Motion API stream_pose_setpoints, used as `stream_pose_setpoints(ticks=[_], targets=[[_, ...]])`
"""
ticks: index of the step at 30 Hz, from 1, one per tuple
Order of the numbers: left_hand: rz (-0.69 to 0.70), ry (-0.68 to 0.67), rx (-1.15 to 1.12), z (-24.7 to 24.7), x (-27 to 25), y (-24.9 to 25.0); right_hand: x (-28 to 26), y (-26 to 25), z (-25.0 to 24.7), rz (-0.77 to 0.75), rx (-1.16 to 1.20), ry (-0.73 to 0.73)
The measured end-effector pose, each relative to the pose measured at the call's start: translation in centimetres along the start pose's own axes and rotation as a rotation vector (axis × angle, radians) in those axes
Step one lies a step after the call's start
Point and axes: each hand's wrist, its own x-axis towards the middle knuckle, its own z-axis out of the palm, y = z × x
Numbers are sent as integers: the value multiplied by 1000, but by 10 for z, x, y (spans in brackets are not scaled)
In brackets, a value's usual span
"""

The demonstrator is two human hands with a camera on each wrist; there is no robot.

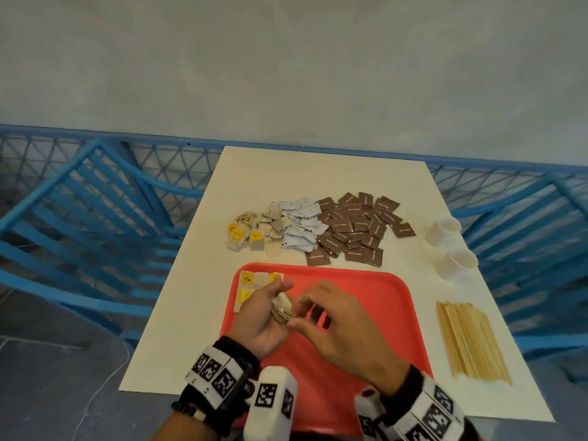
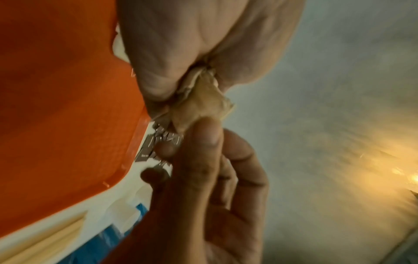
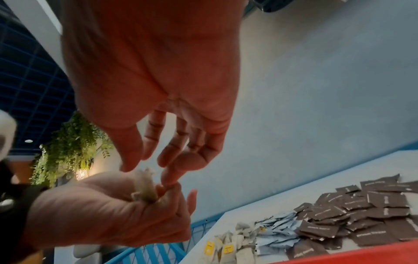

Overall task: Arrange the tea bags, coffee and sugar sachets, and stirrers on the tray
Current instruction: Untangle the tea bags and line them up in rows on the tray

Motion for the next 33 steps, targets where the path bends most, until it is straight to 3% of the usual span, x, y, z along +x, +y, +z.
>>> stream_pose_setpoints(ticks=[7,11,15,18,22,24,26,29,30,33], targets=[[-7,58,-155,8,-7,-16,-7,7,8,23,-28,111],[22,16,-231,-3,-1,-15,1,2,-7,114,231,98],[122,142,-119,-14,-1,-7,15,1,-30,228,501,106],[352,193,335,-17,-18,4,23,3,-39,278,390,181],[1070,189,1092,4,-51,6,28,3,-38,362,338,241],[1265,98,1369,15,-55,-3,29,-4,-35,400,455,242],[1280,97,1419,19,-53,-7,31,-13,-33,423,610,204],[1354,152,1255,19,-55,-5,31,-25,-34,407,720,98],[1321,151,1200,20,-59,-2,31,-26,-35,406,743,105],[940,79,875,18,-68,12,30,-29,-36,385,754,234]])
